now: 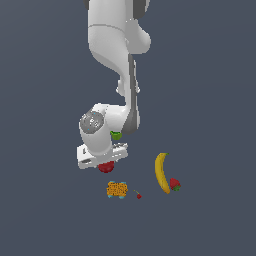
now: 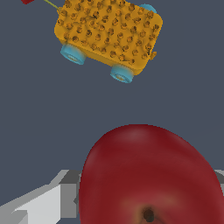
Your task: Pick up a designated object from a clutter of objects.
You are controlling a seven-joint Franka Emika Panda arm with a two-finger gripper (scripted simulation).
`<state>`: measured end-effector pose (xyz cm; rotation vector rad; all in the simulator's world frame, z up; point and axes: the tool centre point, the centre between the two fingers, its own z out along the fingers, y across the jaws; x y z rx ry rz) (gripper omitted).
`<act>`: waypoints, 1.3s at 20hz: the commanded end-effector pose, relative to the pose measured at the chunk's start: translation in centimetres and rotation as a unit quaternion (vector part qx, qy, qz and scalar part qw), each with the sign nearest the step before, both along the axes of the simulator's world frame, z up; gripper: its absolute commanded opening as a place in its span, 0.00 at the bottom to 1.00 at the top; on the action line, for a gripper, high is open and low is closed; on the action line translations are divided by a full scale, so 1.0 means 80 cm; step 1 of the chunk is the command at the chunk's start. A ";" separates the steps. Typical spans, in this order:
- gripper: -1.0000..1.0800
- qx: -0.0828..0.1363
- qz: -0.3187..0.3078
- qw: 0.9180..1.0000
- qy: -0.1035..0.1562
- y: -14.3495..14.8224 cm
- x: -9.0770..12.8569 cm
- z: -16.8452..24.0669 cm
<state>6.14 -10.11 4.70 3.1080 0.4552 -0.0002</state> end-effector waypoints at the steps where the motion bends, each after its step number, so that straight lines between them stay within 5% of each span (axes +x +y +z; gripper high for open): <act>1: 0.00 0.000 0.001 1.000 0.000 0.001 0.000 -0.001; 14: 0.00 0.000 0.000 1.000 0.000 0.007 -0.006 0.031; 26: 0.00 -0.001 0.001 1.000 0.000 0.036 -0.027 0.158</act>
